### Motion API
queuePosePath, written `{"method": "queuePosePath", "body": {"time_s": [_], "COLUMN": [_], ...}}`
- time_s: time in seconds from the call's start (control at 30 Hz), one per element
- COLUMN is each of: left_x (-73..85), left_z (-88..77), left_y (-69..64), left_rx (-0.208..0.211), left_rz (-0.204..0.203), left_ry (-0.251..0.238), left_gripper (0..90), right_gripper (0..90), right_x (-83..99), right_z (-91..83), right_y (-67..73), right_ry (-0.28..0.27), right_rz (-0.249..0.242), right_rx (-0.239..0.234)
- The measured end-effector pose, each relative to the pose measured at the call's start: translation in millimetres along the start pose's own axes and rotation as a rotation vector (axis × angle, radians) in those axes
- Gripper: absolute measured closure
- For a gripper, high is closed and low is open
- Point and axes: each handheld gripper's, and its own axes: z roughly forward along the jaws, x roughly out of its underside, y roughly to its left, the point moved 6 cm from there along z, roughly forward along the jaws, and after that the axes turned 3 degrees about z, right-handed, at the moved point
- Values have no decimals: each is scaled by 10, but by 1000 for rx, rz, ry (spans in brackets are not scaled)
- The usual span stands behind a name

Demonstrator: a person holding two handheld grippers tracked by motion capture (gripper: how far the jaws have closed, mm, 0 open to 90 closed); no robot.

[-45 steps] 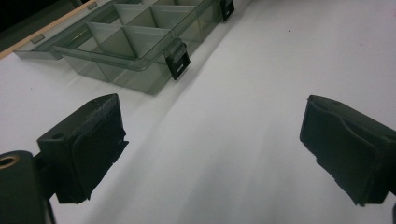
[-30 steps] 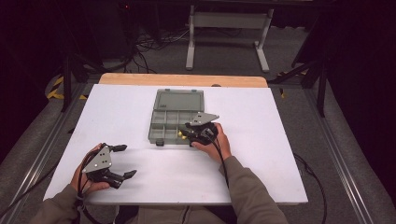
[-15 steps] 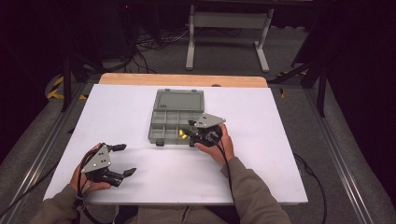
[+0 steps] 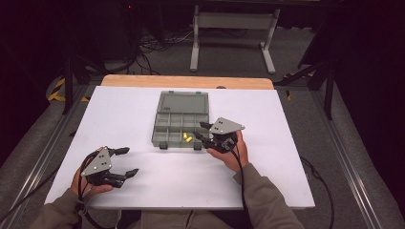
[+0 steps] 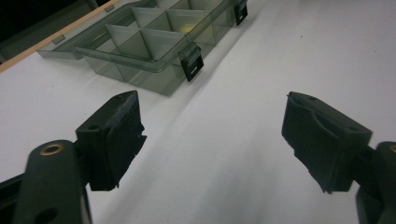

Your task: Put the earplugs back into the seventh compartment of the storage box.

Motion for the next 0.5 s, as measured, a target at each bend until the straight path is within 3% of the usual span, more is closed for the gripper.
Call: {"method": "queuePosePath", "body": {"time_s": [0.5], "left_x": [-27], "left_z": [-11], "left_y": [5], "left_rx": [-8], "left_rz": [-8], "left_ry": [-14], "left_gripper": [351], "right_gripper": [616], "right_x": [113], "right_z": [-228], "right_y": [63], "right_ry": [37], "right_rz": [-42], "right_rx": [15]}}
